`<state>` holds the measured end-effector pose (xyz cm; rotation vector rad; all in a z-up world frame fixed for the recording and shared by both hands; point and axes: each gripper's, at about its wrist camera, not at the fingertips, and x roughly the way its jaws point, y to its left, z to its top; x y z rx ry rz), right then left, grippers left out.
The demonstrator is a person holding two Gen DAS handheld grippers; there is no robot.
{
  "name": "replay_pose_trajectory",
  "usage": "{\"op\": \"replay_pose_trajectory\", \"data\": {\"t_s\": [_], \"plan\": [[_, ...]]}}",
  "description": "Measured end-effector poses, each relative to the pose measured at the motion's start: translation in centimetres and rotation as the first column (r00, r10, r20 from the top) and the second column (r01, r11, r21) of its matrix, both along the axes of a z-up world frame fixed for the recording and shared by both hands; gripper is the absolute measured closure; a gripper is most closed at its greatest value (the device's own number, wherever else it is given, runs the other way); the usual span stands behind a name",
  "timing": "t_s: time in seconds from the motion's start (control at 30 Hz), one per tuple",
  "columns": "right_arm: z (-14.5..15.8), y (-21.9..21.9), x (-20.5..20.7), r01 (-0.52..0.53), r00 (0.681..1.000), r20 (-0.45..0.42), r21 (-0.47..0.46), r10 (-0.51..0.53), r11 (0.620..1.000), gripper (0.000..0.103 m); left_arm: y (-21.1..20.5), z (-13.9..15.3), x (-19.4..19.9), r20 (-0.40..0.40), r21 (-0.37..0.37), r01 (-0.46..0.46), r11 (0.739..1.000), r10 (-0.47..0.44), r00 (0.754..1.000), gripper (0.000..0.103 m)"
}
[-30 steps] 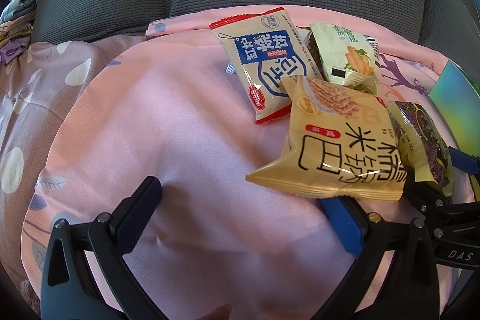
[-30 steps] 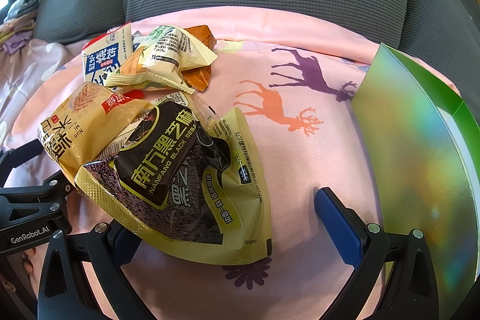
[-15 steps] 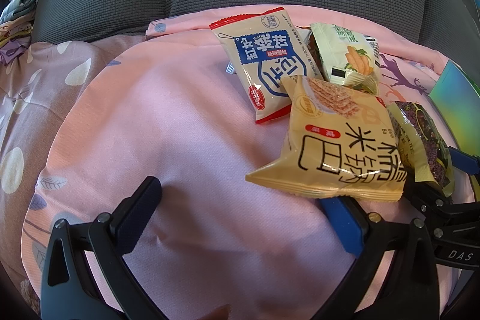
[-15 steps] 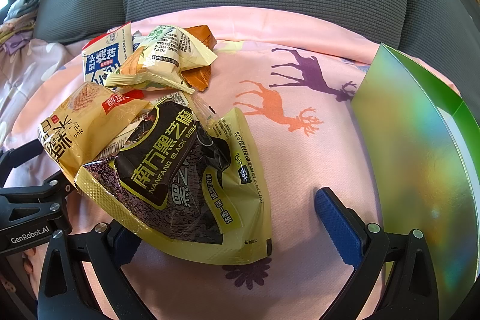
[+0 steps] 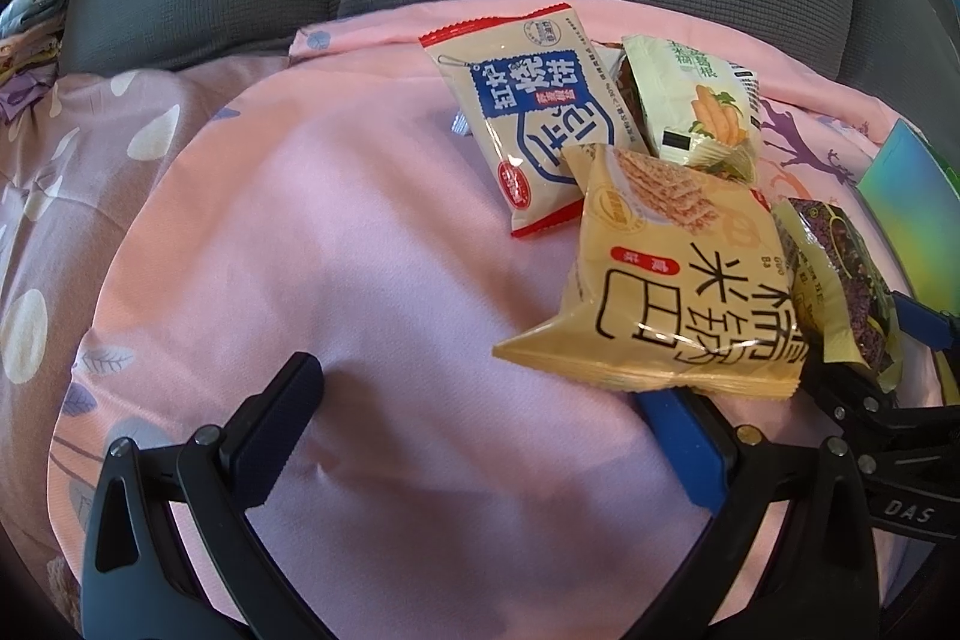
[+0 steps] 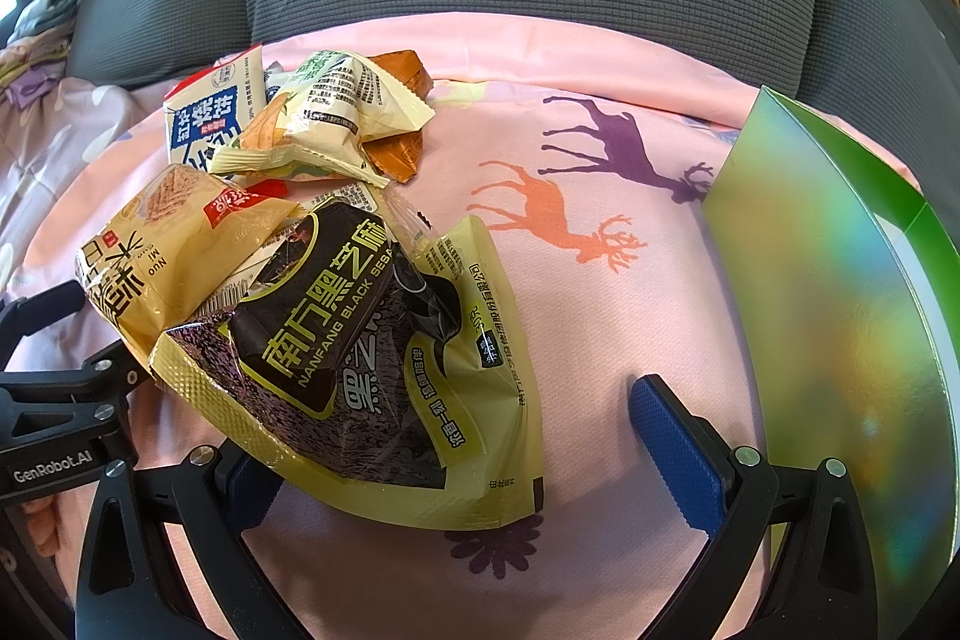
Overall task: Organize snacks
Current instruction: 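Grasp the black-sesame snack bag with the right gripper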
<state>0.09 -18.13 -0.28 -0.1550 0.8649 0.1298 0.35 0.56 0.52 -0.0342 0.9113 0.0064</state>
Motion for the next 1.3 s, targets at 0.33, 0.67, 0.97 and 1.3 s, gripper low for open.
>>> {"op": "replay_pose_trajectory", "data": {"t_s": [0.33,0.67,0.97,1.3], "plan": [[0.4,0.0,0.7,0.026,0.999,-0.028,-0.003,-0.026,1.0,0.001,1.9,2.9,-1.8,-0.022,-0.171,0.047,0.984,-0.051,0.998,0.005],[6.4,-0.7,-1.3,0.014,0.999,-0.032,0.195,-0.008,0.981,0.001,2.4,5.2,-2.9,0.014,-0.278,0.075,0.958,-0.074,0.997,0.011],[8.1,-1.1,1.8,0.045,0.986,-0.164,0.325,0.009,0.945,0.001,2.1,5.2,-2.8,-0.002,-0.338,0.097,0.936,-0.104,0.995,0.026],[4.6,-3.2,4.1,0.095,0.966,-0.259,0.399,0.013,0.912,0.014,-2.2,6.8,-2.6,0.026,-0.367,0.217,0.904,-0.224,0.974,0.047]]}}
